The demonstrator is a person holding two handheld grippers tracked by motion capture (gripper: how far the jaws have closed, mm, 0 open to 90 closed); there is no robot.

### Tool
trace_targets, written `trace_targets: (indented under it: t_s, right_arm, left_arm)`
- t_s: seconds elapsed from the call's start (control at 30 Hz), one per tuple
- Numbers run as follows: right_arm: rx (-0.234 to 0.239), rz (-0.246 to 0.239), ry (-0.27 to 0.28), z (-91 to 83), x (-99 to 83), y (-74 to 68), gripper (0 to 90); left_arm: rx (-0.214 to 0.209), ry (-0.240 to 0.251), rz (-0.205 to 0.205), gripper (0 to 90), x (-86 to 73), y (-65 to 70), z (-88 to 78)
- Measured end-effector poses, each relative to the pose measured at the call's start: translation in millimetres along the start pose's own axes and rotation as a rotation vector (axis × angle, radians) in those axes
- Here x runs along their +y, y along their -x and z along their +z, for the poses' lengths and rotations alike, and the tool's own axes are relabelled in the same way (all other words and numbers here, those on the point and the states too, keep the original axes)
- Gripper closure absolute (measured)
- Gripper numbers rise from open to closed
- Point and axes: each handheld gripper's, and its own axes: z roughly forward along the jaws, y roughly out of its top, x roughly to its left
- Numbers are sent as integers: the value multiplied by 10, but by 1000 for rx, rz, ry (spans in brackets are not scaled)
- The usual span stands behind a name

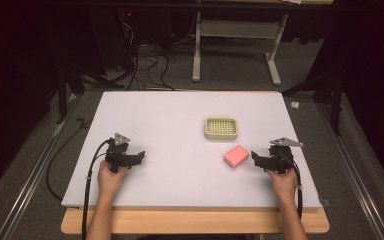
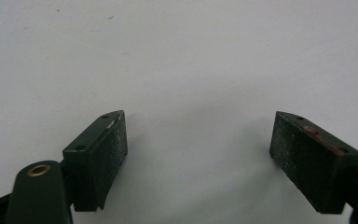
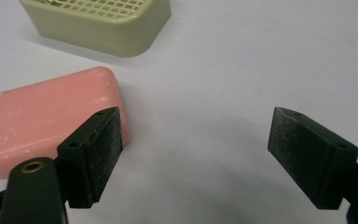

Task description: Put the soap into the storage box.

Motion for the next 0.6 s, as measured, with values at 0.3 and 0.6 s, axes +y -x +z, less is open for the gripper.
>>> trace_targets:
  t_s: [0.3,0.6]
  right_arm:
    - [22,-14,26,-105,-11,-80,178]
    - [49,-40,42,-176,-16,-183,173]
  left_arm:
    - [0,0,0,193,0,0,0]
    - [0,2,-2,193,0,0,2]
